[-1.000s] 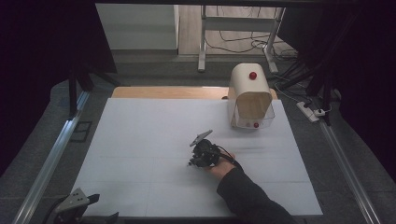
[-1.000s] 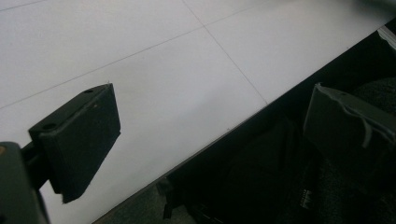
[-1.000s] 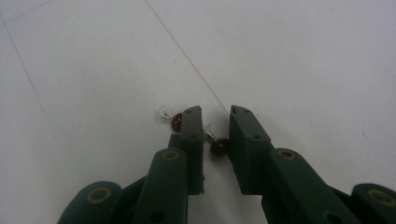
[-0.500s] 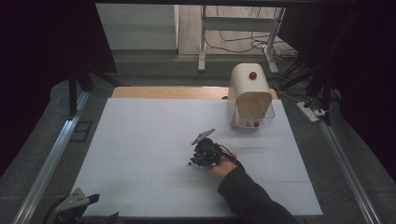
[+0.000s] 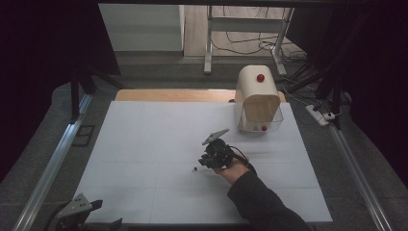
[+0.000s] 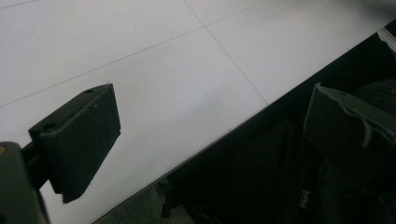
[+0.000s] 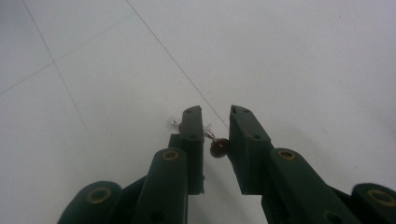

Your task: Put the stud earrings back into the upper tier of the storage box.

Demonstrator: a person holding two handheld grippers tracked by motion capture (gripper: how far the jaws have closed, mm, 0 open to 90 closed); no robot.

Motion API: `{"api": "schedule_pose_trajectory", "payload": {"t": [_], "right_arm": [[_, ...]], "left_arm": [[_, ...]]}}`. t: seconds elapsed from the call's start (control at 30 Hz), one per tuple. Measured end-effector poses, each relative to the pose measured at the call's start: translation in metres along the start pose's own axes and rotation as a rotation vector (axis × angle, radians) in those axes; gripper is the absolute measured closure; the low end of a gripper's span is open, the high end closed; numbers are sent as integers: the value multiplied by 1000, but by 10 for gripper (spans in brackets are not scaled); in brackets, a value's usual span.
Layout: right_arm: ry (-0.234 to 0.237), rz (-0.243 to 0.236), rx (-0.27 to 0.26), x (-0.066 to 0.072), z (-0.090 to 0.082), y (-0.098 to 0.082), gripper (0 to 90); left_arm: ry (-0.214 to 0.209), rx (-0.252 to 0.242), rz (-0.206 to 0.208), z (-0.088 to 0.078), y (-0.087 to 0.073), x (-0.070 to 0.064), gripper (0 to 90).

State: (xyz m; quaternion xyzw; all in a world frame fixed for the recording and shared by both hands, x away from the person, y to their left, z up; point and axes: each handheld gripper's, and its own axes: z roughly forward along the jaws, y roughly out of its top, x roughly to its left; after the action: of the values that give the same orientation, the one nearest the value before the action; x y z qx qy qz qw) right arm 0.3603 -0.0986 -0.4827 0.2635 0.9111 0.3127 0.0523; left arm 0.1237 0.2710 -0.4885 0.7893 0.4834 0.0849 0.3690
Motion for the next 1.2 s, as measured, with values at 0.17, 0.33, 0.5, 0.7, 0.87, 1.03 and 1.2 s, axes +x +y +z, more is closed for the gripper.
{"api": "schedule_pose_trajectory", "payload": {"t": [0.17,0.33,0.5,0.7,0.87,1.03,1.2], "right_arm": [[1,11,-13,-2,-9,1,750],[-6,17,-22,-4,-19,3,750],[-16,26,-36,-7,-33,4,750],[-27,39,-63,-11,-51,7,750],[-45,53,-77,-16,-66,8,750],[-62,76,-89,-25,-78,7,750],[-81,90,-102,-32,-91,7,750]], "left_arm": [[0,1,-2,0,0,0,45],[-1,1,-1,0,0,0,45],[0,3,1,1,1,0,45],[0,4,1,1,1,0,45],[0,4,3,1,1,0,45],[1,6,3,1,1,0,45],[2,7,2,1,1,0,46]]}}
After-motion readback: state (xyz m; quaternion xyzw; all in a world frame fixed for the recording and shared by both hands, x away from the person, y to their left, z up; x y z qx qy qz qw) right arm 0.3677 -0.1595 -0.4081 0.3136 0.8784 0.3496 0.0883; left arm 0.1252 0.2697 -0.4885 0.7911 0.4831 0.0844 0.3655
